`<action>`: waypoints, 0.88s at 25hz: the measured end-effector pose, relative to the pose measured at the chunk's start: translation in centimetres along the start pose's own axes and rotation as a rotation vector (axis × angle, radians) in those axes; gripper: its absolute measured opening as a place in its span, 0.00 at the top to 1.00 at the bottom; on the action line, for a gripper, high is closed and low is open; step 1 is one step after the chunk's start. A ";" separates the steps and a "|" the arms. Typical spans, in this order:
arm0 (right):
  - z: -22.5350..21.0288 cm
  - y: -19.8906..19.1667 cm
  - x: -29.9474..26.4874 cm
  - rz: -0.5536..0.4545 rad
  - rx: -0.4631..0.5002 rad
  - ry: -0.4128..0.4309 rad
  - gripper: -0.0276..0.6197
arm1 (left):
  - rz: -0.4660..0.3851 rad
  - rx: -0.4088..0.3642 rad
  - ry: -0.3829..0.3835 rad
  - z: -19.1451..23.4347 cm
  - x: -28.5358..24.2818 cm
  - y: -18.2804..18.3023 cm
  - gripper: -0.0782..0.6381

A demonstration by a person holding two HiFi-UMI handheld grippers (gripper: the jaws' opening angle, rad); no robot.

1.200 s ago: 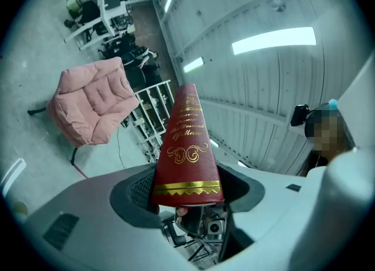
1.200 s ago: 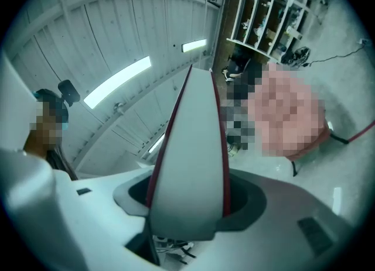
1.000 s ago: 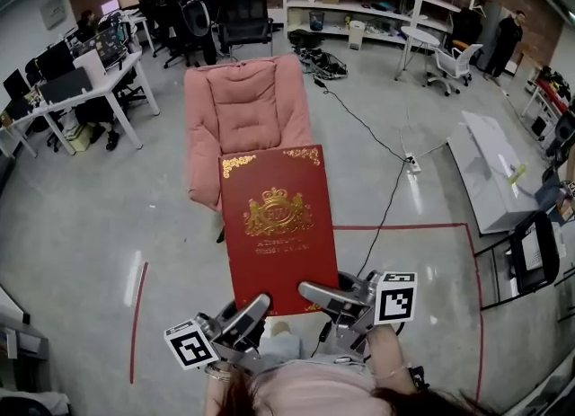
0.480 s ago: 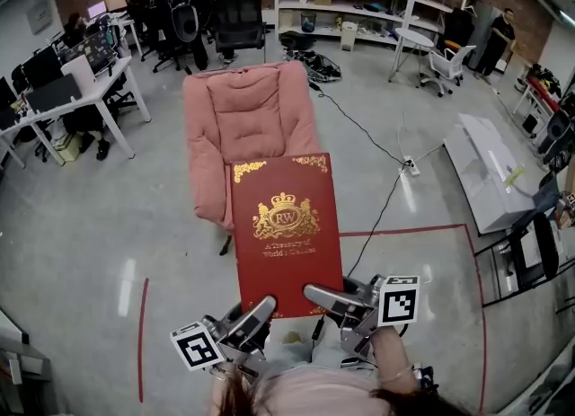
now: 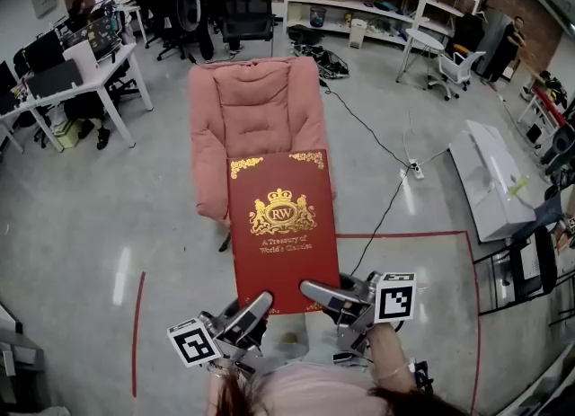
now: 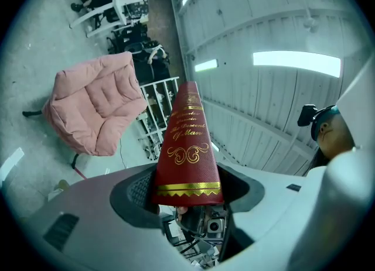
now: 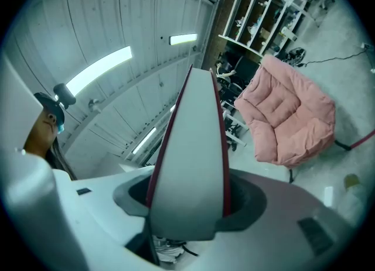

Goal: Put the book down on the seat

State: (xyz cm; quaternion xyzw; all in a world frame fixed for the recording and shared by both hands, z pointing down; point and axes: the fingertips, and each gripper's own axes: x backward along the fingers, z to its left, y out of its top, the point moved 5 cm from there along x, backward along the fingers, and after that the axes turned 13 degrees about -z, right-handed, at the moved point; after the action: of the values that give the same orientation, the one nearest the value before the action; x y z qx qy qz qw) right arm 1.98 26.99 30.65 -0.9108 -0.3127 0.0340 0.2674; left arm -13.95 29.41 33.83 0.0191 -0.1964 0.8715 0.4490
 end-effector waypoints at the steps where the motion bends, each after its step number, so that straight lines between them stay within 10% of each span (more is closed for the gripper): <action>1: -0.3 0.2 -0.6 0.004 -0.002 0.002 0.54 | -0.003 0.016 0.007 0.4 -0.2 0.4 0.51; 22: -12.7 13.4 -13.2 0.070 -0.075 0.017 0.54 | -0.010 0.044 0.121 9.6 -15.9 10.1 0.51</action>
State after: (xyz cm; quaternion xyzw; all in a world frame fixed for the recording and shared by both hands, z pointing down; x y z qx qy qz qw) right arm 1.75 4.45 33.34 -0.9309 -0.2793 0.0240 0.2341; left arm -13.89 8.40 36.08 -0.0228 -0.1495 0.8729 0.4639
